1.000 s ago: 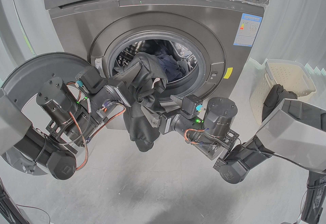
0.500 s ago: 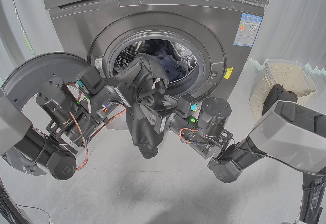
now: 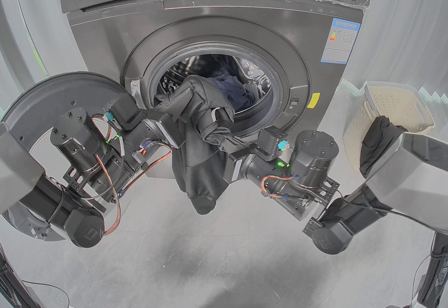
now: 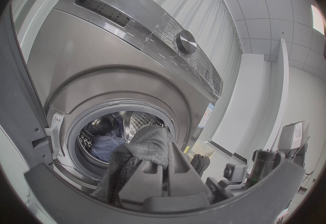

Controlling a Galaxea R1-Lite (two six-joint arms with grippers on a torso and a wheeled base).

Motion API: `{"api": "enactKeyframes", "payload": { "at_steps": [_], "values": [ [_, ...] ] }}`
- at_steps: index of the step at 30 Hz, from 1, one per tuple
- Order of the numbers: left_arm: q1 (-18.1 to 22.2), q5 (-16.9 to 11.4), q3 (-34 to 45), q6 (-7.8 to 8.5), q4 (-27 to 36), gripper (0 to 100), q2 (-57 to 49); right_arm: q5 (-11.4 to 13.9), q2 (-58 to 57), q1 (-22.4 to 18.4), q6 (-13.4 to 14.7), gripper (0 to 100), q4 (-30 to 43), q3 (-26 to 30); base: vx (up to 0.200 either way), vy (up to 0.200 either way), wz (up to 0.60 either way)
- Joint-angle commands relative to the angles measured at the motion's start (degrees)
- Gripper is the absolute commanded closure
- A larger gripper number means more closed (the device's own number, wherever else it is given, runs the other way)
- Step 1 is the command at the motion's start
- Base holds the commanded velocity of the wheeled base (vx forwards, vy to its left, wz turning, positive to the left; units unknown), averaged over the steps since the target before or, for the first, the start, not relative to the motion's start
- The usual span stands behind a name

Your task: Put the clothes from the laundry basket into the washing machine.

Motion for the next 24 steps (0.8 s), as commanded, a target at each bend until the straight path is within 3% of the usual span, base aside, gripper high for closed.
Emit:
{"api": "enactKeyframes", "payload": {
  "at_steps": [1, 7, 8, 17, 24],
  "values": [
    [-0.1, -0.1, 0.2, -0.89, 0.0, 100, 0.3, 0.0, -9.3, -0.7, 0.0, 100, 0.4, 7.7, 0.0, 0.0, 0.0],
    [0.0, -0.3, 1.2, -0.98, 0.0, 100, 0.0, 0.3, -12.9, -1.5, 0.0, 100, 0.6, 13.0, 0.0, 0.0, 0.0],
    [0.0, -0.3, 1.2, -1.07, 0.0, 0, 0.0, 0.3, -13.3, -1.6, -0.1, 100, 0.6, 13.6, 0.0, 0.0, 0.0],
    [-0.7, 0.2, 5.4, -1.5, 0.0, 0, -0.7, 2.0, -22.1, -4.3, -0.4, 100, 0.5, 16.3, 0.0, 0.0, 0.0],
    [-4.5, 0.3, 13.2, -1.42, 0.0, 0, -0.9, 3.4, -26.5, -5.4, -0.2, 100, -0.3, 17.7, 0.0, 0.0, 0.0]
  ]
}}
